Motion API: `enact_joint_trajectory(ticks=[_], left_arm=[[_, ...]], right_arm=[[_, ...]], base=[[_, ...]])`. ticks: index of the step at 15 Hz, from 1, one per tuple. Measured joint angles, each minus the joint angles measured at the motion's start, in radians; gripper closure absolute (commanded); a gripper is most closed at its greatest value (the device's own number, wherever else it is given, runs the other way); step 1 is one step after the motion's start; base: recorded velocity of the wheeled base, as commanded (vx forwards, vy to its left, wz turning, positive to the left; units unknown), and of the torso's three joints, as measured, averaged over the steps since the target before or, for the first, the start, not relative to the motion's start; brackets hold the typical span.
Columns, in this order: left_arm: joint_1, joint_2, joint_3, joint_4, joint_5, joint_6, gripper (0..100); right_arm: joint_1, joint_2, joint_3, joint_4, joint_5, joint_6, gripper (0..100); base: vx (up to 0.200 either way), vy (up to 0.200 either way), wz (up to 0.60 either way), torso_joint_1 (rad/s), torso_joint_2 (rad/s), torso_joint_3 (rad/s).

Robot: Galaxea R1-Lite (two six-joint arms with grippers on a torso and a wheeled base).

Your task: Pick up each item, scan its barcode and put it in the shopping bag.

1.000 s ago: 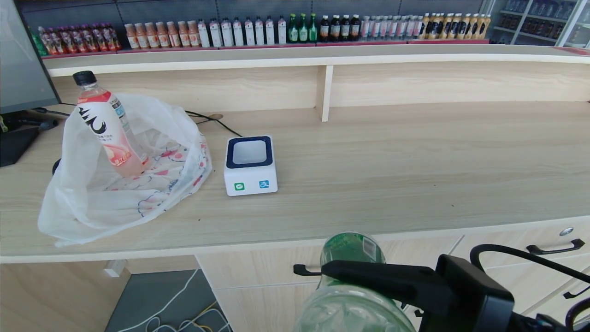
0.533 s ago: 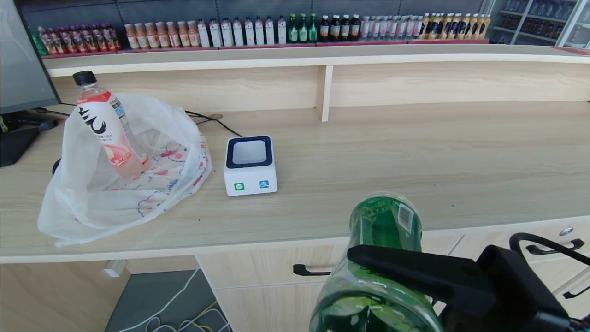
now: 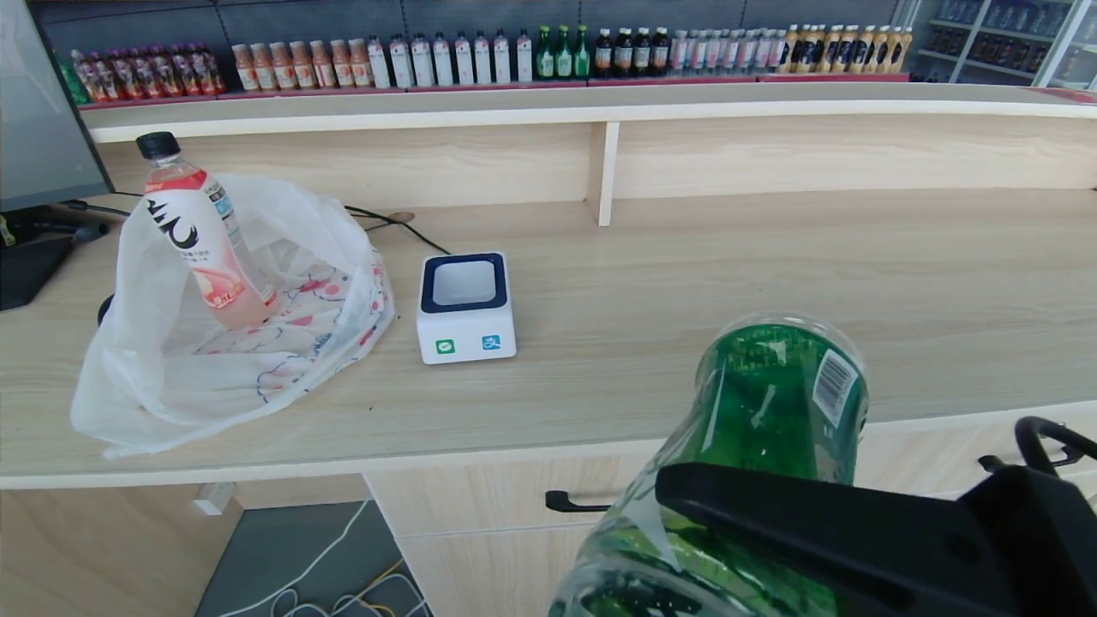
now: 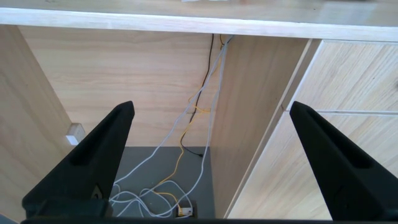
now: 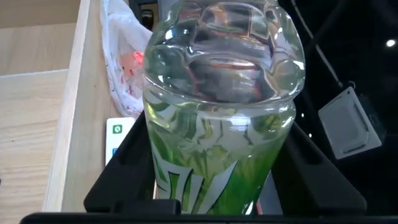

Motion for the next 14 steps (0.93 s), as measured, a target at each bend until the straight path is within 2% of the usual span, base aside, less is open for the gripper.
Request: enact_joint_trajectory(ticks=[3,14], left_arm=[[0.000,0.000,0.000,0.000,0.000,0.000,0],[0.000,0.000,0.000,0.000,0.000,0.000,0]], right_arm=[[0.015,-0.007,-0.003,-0.001,-0.021,-0.100,100],[0.035,-0.023,0.015,0.000,-0.030,-0.097,100]], base=[[0.000,0.000,0.00,0.000,0.00,0.000],[0.000,0.000,0.00,0.000,0.00,0.000]])
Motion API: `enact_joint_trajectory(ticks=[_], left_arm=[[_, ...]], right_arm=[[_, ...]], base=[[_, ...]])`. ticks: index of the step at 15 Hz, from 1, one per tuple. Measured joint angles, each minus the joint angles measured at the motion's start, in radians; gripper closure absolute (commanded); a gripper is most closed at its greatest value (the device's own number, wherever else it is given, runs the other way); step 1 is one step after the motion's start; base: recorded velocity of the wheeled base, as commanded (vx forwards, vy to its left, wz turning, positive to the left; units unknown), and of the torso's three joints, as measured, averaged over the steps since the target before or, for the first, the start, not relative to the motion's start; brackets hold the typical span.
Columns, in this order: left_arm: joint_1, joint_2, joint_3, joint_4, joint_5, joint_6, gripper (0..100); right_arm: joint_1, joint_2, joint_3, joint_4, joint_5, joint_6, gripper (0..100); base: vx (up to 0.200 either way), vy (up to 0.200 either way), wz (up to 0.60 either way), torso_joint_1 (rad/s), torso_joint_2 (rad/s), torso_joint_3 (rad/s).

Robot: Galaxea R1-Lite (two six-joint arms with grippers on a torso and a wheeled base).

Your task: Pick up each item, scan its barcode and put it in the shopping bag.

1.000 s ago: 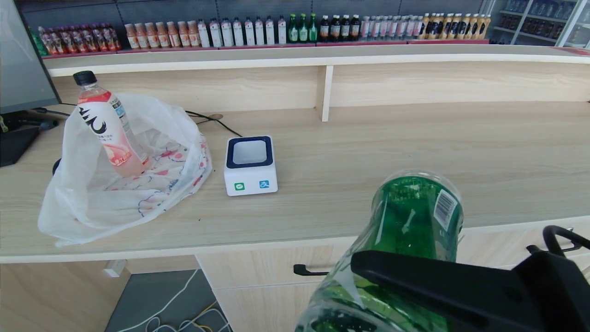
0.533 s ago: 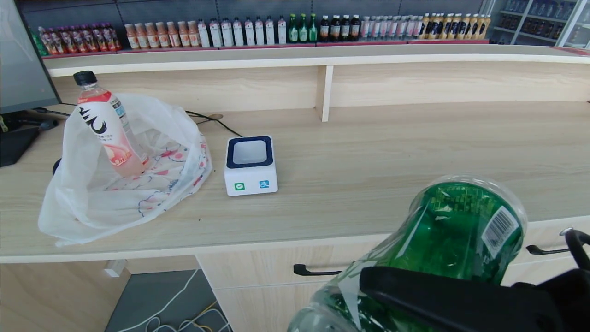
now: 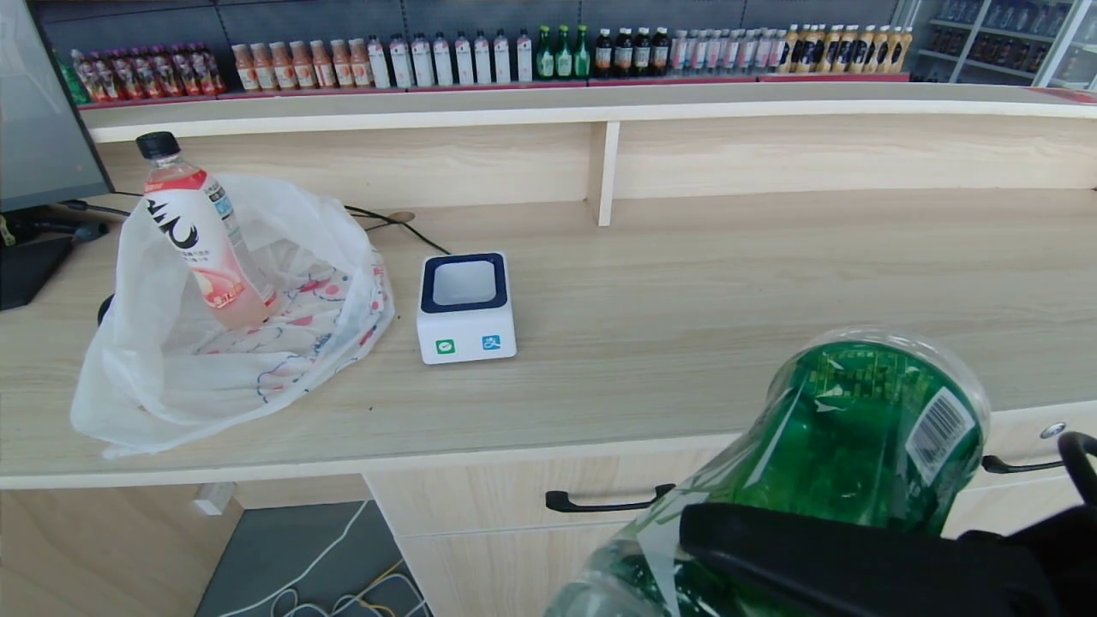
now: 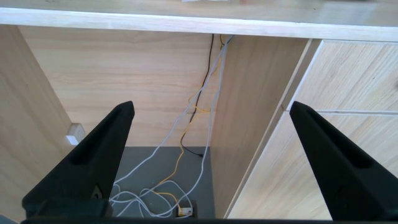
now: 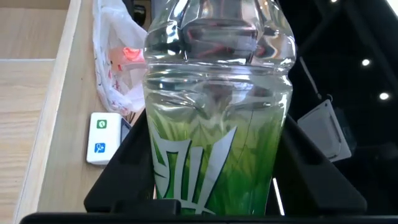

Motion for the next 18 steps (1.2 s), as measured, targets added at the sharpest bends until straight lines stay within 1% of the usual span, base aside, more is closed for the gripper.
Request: enact_joint_trajectory(ticks=[4,8,10,12,14,16,18], left_arm=[[0.000,0.000,0.000,0.000,0.000,0.000,0],[0.001,0.000,0.000,0.000,0.000,0.000,0],[0.000,0.000,0.000,0.000,0.000,0.000,0],[0.000,0.000,0.000,0.000,0.000,0.000,0],[0.000,0.000,0.000,0.000,0.000,0.000,0],[0.000,0.000,0.000,0.000,0.000,0.000,0],[0.000,0.000,0.000,0.000,0.000,0.000,0]], right_arm=[[0.000,-0.001,0.006,0.000,-0.004,0.084,100],[0.000,-0.004,0.036,-0.004,-0.046,0.204,100],[-0.001,-0.004,0.050,-0.006,-0.057,0.320,100],[-0.001,-0.004,0.063,-0.008,-0.067,0.506,100],[-0.006,-0.005,0.080,-0.009,-0.075,0.616,100],[-0.010,-0.008,0.088,-0.014,-0.099,0.817,100],[-0.020,-0.018,0.091,-0.014,-0.112,0.947,100]], base=[[0.000,0.000,0.00,0.000,0.00,0.000],[0.000,0.000,0.00,0.000,0.00,0.000],[0.000,0.000,0.00,0.000,0.00,0.000],[0.000,0.000,0.00,0.000,0.00,0.000],[0.000,0.000,0.00,0.000,0.00,0.000],[0.000,0.000,0.00,0.000,0.00,0.000],[0.000,0.000,0.00,0.000,0.00,0.000]])
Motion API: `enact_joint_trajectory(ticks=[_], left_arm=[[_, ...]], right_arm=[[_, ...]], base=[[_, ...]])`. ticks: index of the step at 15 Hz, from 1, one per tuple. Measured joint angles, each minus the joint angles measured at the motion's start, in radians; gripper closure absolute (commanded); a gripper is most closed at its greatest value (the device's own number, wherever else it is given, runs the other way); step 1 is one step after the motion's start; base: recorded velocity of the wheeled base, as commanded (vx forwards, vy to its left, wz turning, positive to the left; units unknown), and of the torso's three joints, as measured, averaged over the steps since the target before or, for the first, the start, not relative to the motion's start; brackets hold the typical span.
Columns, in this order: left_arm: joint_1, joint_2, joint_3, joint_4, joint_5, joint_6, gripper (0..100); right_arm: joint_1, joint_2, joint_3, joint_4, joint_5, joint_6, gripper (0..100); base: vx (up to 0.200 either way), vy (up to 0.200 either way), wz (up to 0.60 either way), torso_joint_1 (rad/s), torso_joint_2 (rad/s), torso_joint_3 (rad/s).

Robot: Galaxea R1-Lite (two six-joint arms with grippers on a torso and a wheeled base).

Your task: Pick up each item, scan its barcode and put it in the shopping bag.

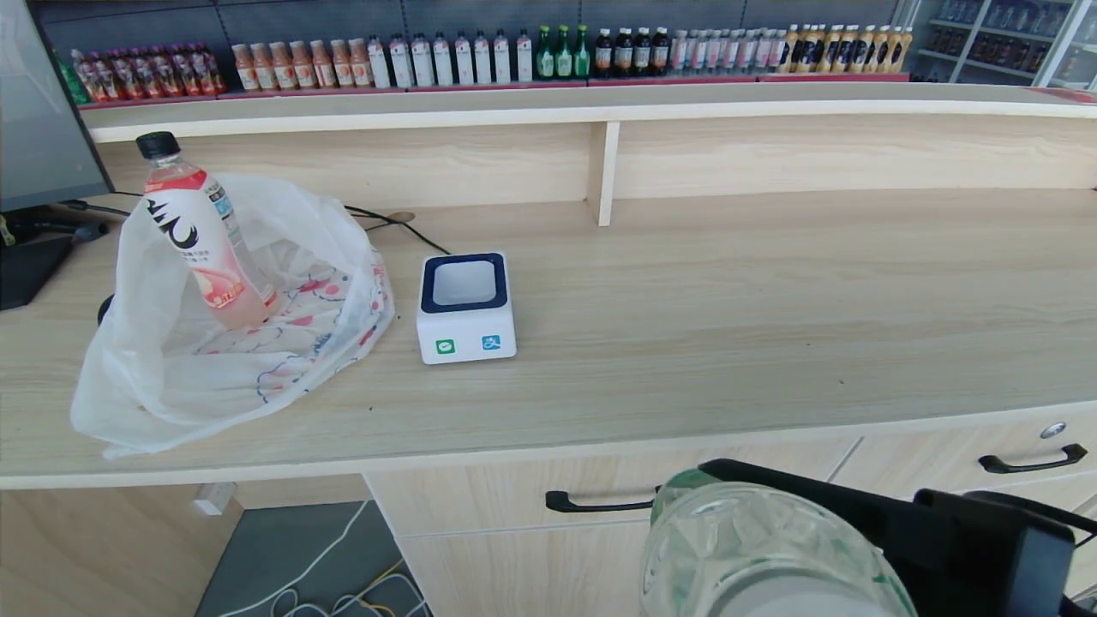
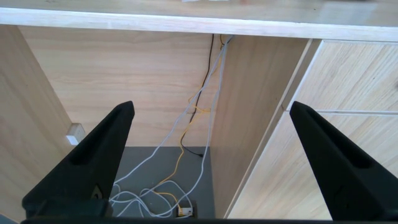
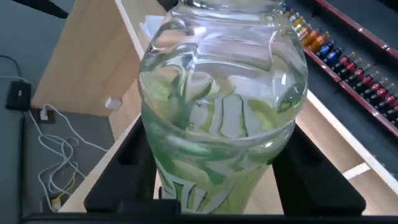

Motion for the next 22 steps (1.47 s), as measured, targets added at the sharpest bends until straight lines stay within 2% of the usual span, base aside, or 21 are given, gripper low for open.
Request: enact_joint_trajectory(ticks=[5,9,12,18,22], left_arm=[[0.000,0.000,0.000,0.000,0.000,0.000,0],[0.000,0.000,0.000,0.000,0.000,0.000,0],[0.000,0.000,0.000,0.000,0.000,0.000,0],[0.000,0.000,0.000,0.000,0.000,0.000,0],[0.000,0.000,0.000,0.000,0.000,0.000,0]], right_arm=[[-0.044,-0.048,-0.016,0.000,-0.036,0.115,100],[-0.049,-0.066,-0.044,0.002,-0.059,0.279,100],[-0.105,-0.086,-0.059,0.000,-0.062,0.394,100],[-0.319,-0.092,-0.083,0.004,-0.070,0.687,100],[-0.437,-0.066,-0.087,0.005,-0.067,0.776,100]], base=[[0.000,0.000,0.00,0.000,0.00,0.000],[0.000,0.000,0.00,0.000,0.00,0.000],[0.000,0.000,0.00,0.000,0.00,0.000],[0.000,0.000,0.00,0.000,0.00,0.000],[0.000,0.000,0.00,0.000,0.00,0.000]])
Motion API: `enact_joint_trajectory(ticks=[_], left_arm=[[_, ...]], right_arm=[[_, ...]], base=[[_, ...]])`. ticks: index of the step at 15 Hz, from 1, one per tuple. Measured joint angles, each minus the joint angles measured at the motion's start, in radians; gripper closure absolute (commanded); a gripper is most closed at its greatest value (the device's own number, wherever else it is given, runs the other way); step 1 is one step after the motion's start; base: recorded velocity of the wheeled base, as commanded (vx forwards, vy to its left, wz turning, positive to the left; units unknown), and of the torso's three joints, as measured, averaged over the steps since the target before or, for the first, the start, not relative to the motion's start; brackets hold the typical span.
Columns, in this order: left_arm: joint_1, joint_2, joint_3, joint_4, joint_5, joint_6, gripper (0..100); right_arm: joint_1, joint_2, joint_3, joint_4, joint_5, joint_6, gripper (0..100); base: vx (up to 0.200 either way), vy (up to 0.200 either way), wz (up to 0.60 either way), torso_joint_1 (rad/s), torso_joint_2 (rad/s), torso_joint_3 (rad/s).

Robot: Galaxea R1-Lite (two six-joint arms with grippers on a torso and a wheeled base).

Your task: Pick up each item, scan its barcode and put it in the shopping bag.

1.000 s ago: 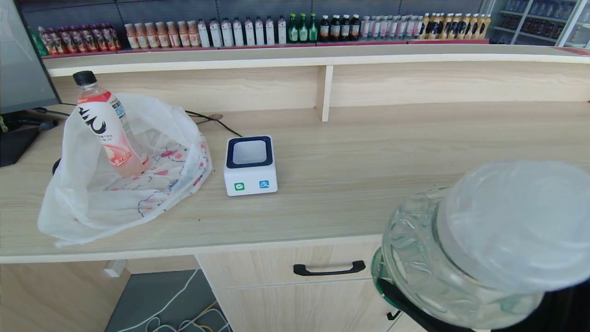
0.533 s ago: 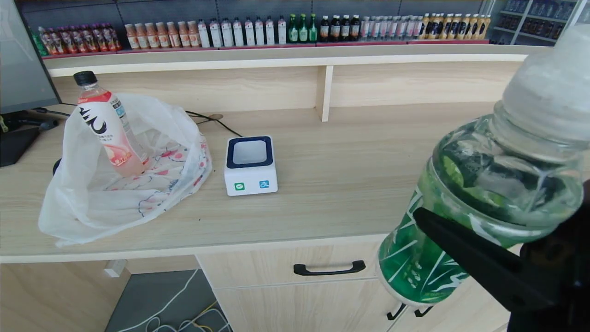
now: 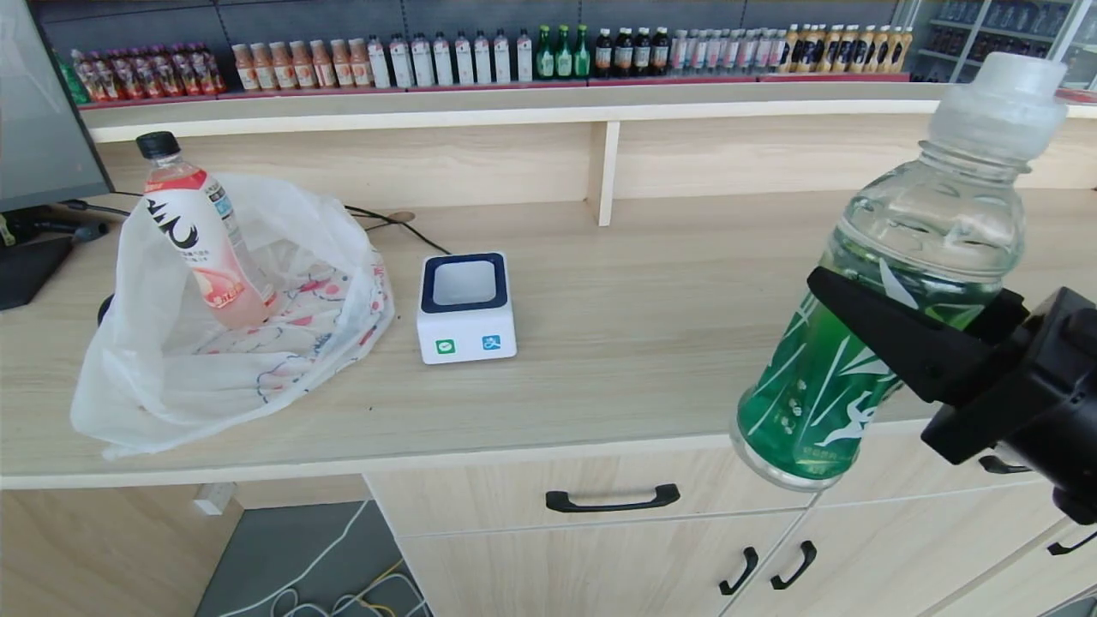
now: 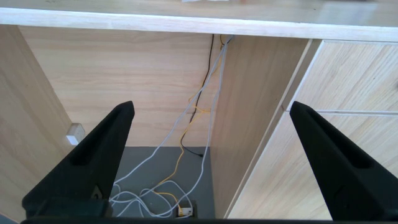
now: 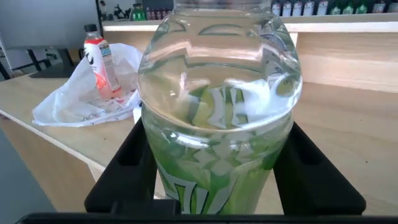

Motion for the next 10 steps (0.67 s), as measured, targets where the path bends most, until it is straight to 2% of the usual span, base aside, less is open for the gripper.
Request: enact_joint_trajectory(ticks=[4,7,10], left_arm=[[0.000,0.000,0.000,0.000,0.000,0.000,0],[0.000,0.000,0.000,0.000,0.000,-0.001,0],[0.000,0.000,0.000,0.000,0.000,-0.001,0]], right_arm=[[-0.029,0.051,0.006,-0.020,0.001,0.025,100],[-0.061,0.100,-0.050,-0.025,0.003,0.029,100],[-0.112,0.164,-0.096,-0.174,0.001,0.008,100]], base=[[0.000,0.000,0.00,0.000,0.00,0.000],[0.000,0.000,0.00,0.000,0.00,0.000],[0.000,0.000,0.00,0.000,0.00,0.000]])
